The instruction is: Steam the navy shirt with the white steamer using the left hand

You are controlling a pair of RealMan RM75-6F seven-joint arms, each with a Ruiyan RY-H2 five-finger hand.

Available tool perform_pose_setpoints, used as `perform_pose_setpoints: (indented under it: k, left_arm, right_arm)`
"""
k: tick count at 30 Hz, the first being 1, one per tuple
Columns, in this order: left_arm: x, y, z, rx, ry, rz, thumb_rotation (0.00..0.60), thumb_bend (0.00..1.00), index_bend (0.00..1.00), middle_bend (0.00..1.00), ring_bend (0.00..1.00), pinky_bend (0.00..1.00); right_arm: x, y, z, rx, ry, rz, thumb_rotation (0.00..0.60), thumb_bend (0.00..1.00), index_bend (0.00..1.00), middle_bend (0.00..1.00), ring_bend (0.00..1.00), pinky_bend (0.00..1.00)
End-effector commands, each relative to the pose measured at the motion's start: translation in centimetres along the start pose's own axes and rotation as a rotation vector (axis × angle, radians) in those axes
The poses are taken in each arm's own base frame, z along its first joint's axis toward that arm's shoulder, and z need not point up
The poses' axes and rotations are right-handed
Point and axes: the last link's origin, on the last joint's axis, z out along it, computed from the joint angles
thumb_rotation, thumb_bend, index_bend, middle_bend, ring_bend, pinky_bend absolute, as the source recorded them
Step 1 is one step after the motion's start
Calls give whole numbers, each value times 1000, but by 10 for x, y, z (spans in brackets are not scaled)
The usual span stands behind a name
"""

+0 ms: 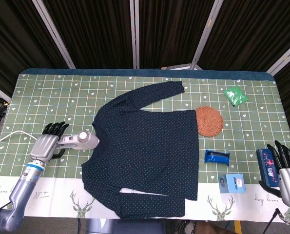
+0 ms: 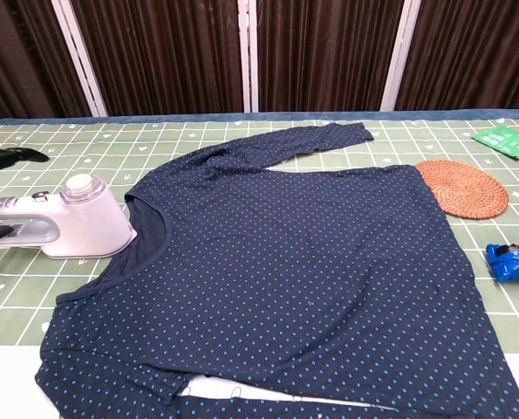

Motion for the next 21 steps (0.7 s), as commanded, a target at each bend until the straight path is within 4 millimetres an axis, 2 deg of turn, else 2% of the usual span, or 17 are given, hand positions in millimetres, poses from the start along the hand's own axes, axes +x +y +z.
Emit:
perform_pose_setpoints:
  k: [1,17,21]
  left_arm:
    - [-3,6,13,-3,-9,2,600,373,0,0,0,0]
    - [-10,13,48,33,-20,0,600,373,0,0,0,2]
    - [-9,11,57,57,-21,-2,600,373,0,6,6,67]
  right_arm:
    - [0,1,1,-7,-1,-1,600,0,0,0,0,0]
    - [-3,5,4,-17,-7,5,600,0,0,0,0,0]
    - [-3,6,5,-18,-3,6,600,0,0,0,0,0]
